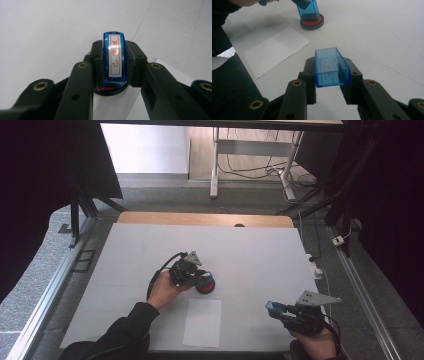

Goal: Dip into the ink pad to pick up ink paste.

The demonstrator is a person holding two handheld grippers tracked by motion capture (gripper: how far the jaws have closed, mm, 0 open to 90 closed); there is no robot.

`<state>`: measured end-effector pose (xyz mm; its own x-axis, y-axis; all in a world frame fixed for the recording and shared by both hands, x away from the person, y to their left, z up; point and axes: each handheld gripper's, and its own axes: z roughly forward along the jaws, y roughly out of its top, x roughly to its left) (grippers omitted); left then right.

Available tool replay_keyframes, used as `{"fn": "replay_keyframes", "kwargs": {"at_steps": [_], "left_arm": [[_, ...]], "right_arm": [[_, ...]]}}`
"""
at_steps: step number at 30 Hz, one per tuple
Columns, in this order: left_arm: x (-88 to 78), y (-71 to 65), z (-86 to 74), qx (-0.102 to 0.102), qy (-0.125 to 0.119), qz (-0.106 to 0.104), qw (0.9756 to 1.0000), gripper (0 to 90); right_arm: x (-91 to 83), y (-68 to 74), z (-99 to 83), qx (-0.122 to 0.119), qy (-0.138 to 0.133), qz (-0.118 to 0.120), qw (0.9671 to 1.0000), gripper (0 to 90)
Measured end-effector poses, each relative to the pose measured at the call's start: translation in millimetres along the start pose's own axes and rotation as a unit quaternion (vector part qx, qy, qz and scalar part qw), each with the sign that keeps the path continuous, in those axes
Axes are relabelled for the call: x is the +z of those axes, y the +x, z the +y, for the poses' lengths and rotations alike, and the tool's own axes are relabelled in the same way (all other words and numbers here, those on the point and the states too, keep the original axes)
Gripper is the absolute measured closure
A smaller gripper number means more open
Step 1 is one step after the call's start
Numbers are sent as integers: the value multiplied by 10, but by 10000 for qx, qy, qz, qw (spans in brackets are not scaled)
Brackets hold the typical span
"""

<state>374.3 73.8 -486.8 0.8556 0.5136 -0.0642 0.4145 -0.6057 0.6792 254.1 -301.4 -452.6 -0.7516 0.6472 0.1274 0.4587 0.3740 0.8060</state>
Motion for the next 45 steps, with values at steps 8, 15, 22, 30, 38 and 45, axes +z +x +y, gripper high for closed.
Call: {"fn": "replay_keyframes", "kwargs": {"at_steps": [8,15,22,30,38,45], "left_arm": [[7,-31,22,47,97,93,9999,707],[13,-53,19,105,105,143,9998,709],[18,-60,17,75,107,160,9998,710],[19,33,-22,-281,-32,-91,9996,710],[25,-101,20,127,144,268,9995,710],[30,-109,21,78,140,301,9994,710]], "right_arm": [[0,1,0,-2,3,2,10000,688],[5,1,4,-6,27,9,10000,688],[10,4,3,-7,27,10,10000,687],[13,2,3,4,37,19,10000,687],[16,5,5,-1,57,8,10000,687],[18,7,5,-3,68,14,10000,687]]}}
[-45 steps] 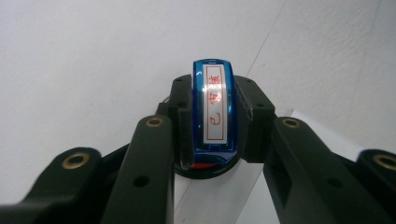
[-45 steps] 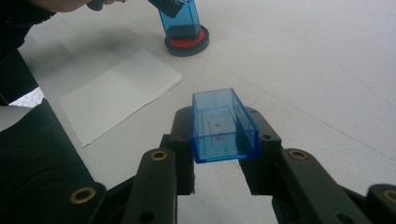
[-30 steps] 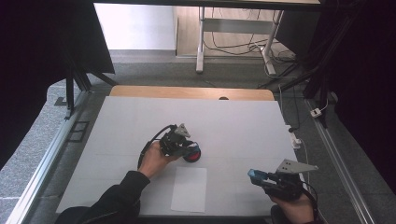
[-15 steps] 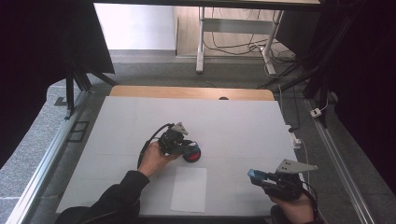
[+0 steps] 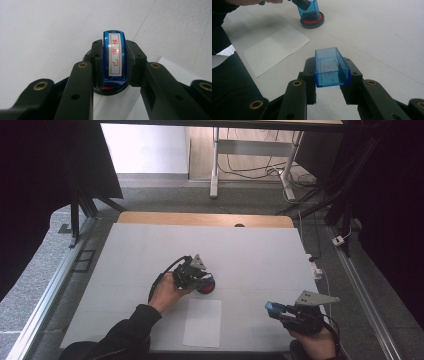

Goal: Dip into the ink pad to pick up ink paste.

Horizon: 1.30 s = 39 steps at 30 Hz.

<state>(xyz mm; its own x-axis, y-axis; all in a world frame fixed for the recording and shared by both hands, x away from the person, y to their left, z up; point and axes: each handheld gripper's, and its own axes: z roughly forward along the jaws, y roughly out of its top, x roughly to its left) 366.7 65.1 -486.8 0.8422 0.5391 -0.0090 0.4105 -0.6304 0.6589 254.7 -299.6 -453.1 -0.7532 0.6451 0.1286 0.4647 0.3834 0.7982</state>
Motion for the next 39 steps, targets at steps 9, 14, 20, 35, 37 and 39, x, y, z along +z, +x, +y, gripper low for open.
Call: {"fn": "replay_keyframes", "kwargs": {"at_steps": [9,14,20,35,37,39], "left_arm": [[3,92,-44,-432,-171,-243,9986,708],[-8,70,-1,-345,-49,-173,9992,705],[-119,103,18,-493,-274,-265,9981,704],[-124,117,11,-602,-282,-258,9975,704],[-106,108,10,-583,-251,-216,9977,704],[-91,107,4,-585,-233,-222,9978,704]], "right_arm": [[1,-1,0,2,4,4,10000,687],[-4,-8,-2,12,-20,8,10000,687],[-14,-11,-5,15,-19,3,10000,687],[-14,-11,-7,14,-37,21,10000,687],[-15,-11,-7,12,-39,23,10000,687],[-15,-8,-6,12,-38,24,10000,687]]}}
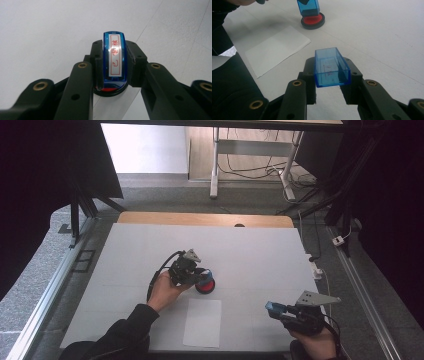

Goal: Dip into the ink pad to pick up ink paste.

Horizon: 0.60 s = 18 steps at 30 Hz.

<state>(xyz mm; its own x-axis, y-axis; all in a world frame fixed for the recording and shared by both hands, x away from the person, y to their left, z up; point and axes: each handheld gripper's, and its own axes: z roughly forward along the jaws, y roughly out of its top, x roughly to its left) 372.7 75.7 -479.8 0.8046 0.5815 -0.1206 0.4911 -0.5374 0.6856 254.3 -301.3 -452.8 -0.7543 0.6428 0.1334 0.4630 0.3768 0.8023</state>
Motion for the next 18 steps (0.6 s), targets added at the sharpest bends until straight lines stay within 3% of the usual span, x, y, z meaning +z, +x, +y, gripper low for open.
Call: {"fn": "replay_keyframes", "kwargs": {"at_steps": [18], "left_arm": [[91,-40,-28,94,106,147,9998,706]], "right_arm": [[0,3,1,-25,18,-6,10000,687]]}}
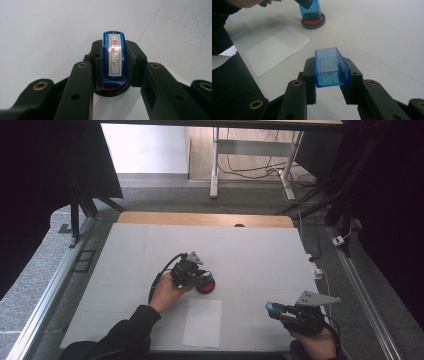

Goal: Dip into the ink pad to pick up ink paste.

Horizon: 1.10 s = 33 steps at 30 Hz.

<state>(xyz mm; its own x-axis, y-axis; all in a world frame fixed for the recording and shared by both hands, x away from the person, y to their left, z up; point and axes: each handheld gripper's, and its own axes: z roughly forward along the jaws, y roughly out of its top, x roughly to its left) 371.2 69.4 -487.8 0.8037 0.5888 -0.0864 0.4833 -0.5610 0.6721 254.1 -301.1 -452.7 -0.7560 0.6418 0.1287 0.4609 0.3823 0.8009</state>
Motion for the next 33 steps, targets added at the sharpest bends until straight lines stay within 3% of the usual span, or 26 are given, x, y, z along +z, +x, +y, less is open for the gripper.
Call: {"fn": "replay_keyframes", "kwargs": {"at_steps": [8,12,19,24,33], "left_arm": [[9,-116,16,384,110,302,9987,708],[12,-141,23,443,160,371,9982,708],[8,-29,2,79,67,72,9999,708],[6,60,-10,-145,31,-156,9998,708],[16,-45,68,138,308,117,9994,709]], "right_arm": [[4,1,0,-5,-6,26,10000,687],[3,2,1,-16,7,17,10000,687],[5,3,1,-15,16,19,10000,687],[7,4,1,-7,8,16,10000,687],[11,4,1,-8,15,12,10000,687]]}}
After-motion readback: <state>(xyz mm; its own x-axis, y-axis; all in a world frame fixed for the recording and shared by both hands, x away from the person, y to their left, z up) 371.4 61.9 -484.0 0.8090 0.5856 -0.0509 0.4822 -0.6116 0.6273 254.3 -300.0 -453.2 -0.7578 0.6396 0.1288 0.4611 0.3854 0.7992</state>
